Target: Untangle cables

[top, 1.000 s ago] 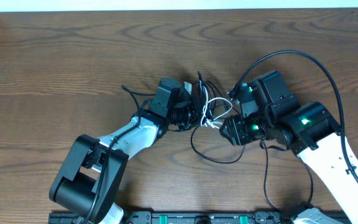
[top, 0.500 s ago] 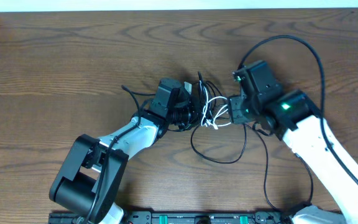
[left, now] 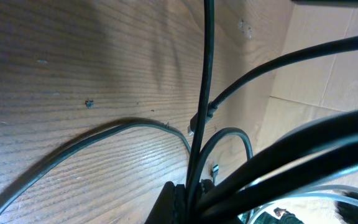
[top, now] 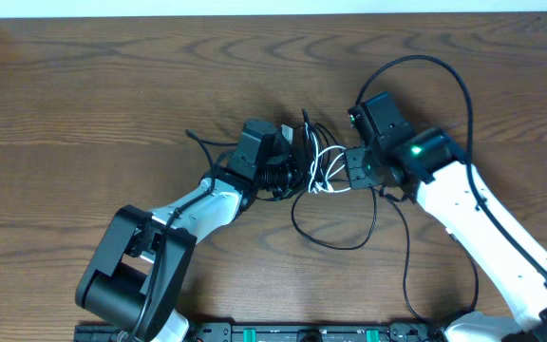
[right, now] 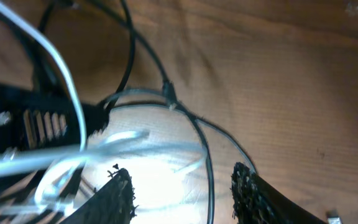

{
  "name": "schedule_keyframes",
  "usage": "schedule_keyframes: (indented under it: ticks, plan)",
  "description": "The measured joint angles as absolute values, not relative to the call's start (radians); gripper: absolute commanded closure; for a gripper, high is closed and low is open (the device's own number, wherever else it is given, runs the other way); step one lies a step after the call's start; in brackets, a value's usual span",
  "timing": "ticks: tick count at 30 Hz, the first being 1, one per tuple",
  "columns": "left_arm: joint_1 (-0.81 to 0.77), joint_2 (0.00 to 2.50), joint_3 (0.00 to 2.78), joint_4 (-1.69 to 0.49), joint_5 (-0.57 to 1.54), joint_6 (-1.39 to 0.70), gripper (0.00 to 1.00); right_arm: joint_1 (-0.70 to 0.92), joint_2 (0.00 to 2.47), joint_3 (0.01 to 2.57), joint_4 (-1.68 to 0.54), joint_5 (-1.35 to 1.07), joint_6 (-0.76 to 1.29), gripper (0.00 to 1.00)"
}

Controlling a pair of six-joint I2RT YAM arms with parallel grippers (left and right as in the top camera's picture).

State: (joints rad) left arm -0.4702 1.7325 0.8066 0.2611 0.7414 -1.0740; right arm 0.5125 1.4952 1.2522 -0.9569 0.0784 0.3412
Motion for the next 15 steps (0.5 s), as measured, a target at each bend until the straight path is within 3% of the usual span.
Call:
schedule_keyframes:
  ticks: [5, 8, 15]
  plan:
    - [-0.470, 1.733, 0.807, 0.261, 0.741, -1.074, 0.92, 0.514, 1.368, 1.250, -1.023, 0.057, 0.341, 0.49]
    - [-0.470, 1.732, 0.807, 0.261, 0.741, -1.074, 0.92, 0.514, 1.275, 1.250, -1.052, 0.054, 0.343, 0.32]
    - [-0.470, 1.732, 0.807, 0.261, 0.741, -1.074, 0.92, 0.515, 1.150, 1.250, -1.067, 0.044, 0.440, 0.32]
